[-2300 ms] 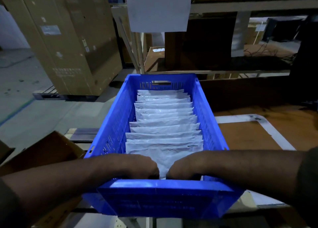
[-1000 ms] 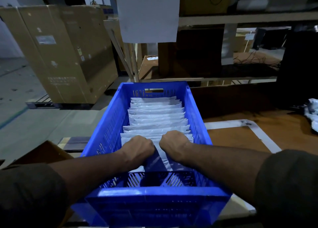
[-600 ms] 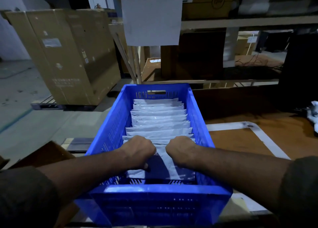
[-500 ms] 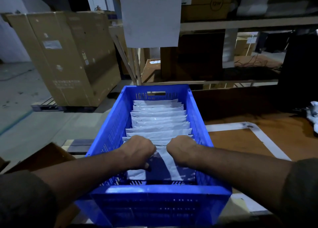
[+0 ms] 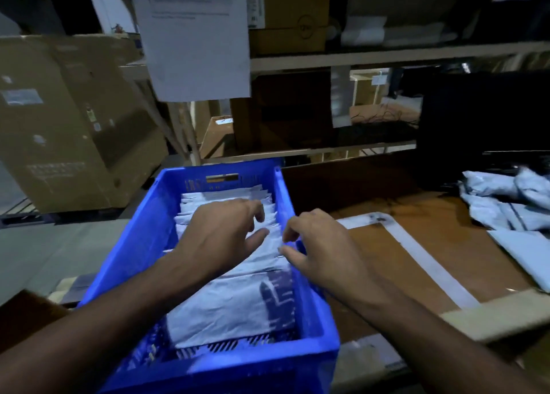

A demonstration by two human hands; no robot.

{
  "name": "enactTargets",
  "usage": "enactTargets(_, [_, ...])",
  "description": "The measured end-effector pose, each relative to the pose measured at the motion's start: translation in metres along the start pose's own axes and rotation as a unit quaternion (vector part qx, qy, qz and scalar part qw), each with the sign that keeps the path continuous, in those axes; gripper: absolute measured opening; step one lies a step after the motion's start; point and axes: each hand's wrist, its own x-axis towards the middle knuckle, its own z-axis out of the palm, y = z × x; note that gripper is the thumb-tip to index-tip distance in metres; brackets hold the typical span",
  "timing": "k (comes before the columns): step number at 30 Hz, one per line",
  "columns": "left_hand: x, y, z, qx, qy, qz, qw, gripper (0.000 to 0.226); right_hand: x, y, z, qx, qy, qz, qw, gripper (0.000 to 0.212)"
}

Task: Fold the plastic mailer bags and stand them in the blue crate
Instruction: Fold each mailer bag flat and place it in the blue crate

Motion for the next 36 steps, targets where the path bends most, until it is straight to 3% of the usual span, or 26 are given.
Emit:
enactTargets(4, [0.041,0.045,0.002,-0.045,0.038,0.043,0.997,0.021,-0.027,0.041,-0.027,0.008,0.031,0.108,0.994,0.01])
enactTargets(10, [0.104,0.123,0.039,0.004,-0.038,0.11,0.993,0.032,-0.079,0.125,-0.062,-0.015,0.021,0.246,0.969,0.011])
enactTargets(22, [0.225,0.312,0.163,0.001,-0.135,0.198,0.971,0.04,-0.154,0.349,-0.099,-0.034,-0.013,0.376,0.926,0.015])
enactTargets(26, [0.243,0.374,0.209,-0.074,-0.146,0.152,0.975,0.038,-0.178,0.412,-0.099,-0.079,-0.023,0.372,0.925,0.026])
enactTargets(32, [0.239,0.421,0.259,-0.179,-0.176,0.041,0.967,0.036,-0.199,0.465,-0.087,-0.123,-0.082,0.382,0.912,0.065])
enactTargets(36, [0.23,0.416,0.269,-0.227,-0.171,-0.021,0.959,0.034,-0.211,0.468,-0.078,-0.141,-0.083,0.38,0.91,0.061])
